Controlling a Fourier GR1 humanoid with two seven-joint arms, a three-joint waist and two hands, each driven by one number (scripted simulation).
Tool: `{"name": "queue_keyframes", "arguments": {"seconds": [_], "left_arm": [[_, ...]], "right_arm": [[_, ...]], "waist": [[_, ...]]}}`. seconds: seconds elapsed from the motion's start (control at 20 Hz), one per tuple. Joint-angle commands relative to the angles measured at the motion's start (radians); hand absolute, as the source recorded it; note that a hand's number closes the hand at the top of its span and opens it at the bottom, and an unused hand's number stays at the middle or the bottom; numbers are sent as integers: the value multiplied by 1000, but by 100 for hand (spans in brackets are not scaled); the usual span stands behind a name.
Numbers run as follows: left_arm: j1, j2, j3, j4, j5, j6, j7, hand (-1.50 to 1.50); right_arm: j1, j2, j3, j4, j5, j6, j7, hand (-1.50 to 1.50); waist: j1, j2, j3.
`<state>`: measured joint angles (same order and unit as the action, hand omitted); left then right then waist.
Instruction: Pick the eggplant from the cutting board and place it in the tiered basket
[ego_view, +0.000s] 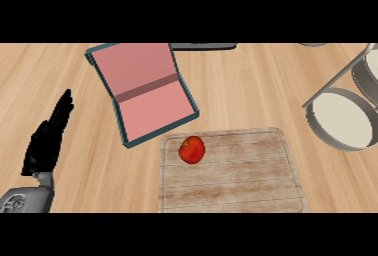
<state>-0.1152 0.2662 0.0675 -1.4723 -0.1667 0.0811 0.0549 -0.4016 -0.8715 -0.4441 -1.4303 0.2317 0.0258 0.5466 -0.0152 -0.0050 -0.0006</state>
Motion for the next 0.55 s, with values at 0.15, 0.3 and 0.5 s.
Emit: {"name": "queue_keyframes", "arguments": {"seconds": [0.15, 0.3, 0.5], "left_arm": [[27, 47, 52, -49, 28, -31, 28, 0], [33, 19, 32, -55, 14, -20, 35, 0], [23, 16, 42, -13, 14, -20, 3, 0]], "right_arm": [[234, -75, -312, -14, -222, 204, -54, -150], [372, -33, -441, -60, -269, 262, -148, -150], [475, 23, -599, 43, -330, 349, -337, -150]], "waist": [[-16, -4, 1], [-15, -3, 1], [-21, -1, 2]]}}
